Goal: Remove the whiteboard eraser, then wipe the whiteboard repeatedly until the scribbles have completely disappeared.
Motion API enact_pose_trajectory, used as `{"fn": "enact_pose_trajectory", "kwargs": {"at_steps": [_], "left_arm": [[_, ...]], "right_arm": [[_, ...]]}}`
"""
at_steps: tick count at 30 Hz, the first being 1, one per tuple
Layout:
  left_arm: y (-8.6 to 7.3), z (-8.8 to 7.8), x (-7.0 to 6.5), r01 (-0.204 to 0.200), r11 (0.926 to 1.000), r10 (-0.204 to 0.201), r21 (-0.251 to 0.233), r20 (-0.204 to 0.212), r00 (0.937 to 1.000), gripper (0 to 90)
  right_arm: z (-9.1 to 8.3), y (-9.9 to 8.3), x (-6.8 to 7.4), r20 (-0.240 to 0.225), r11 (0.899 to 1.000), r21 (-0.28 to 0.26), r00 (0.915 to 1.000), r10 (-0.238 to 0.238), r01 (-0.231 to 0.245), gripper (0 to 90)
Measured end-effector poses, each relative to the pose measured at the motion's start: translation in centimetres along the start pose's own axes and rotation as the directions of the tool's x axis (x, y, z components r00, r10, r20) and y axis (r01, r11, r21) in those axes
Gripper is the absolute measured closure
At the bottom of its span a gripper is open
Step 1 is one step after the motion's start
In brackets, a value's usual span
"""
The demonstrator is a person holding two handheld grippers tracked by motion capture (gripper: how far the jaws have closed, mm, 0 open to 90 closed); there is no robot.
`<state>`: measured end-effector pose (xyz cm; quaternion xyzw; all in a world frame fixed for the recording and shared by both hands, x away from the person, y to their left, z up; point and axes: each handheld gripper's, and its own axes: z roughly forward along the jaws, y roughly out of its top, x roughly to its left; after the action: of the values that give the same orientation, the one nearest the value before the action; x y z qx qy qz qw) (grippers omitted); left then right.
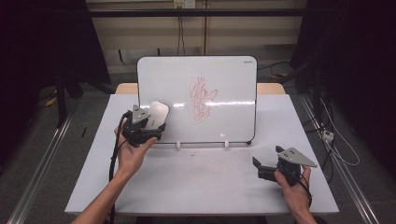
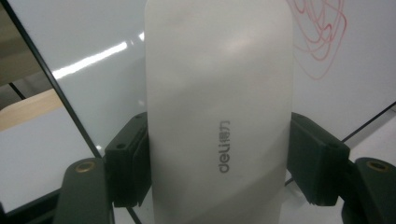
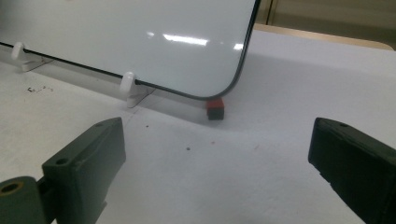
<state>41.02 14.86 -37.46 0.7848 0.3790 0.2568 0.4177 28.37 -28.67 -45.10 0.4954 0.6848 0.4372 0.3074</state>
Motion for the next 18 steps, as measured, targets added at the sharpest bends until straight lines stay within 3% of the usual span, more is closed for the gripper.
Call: {"fn": "enact_pose_trajectory", "kwargs": {"at_steps": [3, 7, 9, 18], "left_arm": [[0.02, -0.36, 0.05, -0.003, 0.9998, 0.002, -0.02, -0.023, 0.9997, 30.4], [0.04, -0.5, 0.35, 0.011, 0.9995, -0.012, -0.03, -0.021, 0.9997, 30.4], [0.0, -0.47, 0.49, 0.022, 0.9991, -0.023, -0.037, -0.011, 0.9997, 30.4], [0.24, -0.4, -0.08, -0.021, 0.999, 0.022, -0.041, 0.038, 0.9991, 30.4]], "right_arm": [[0.01, 0.01, 0.02, -0.002, 1.0, 0.0, 1.0, -0.003, 0.003, 4.3], [-0.01, 0.03, 0.01, -0.002, 1.0, 0.0, 1.0, -0.001, 0.001, 4.3], [-0.02, 0.1, -0.03, 0.002, 1.0, -0.006, 1.0, 0.001, -0.001, 4.2], [0.17, 0.12, 0.06, 0.005, 1.0, -0.002, 1.0, -0.001, 0.001, 4.3]]}}
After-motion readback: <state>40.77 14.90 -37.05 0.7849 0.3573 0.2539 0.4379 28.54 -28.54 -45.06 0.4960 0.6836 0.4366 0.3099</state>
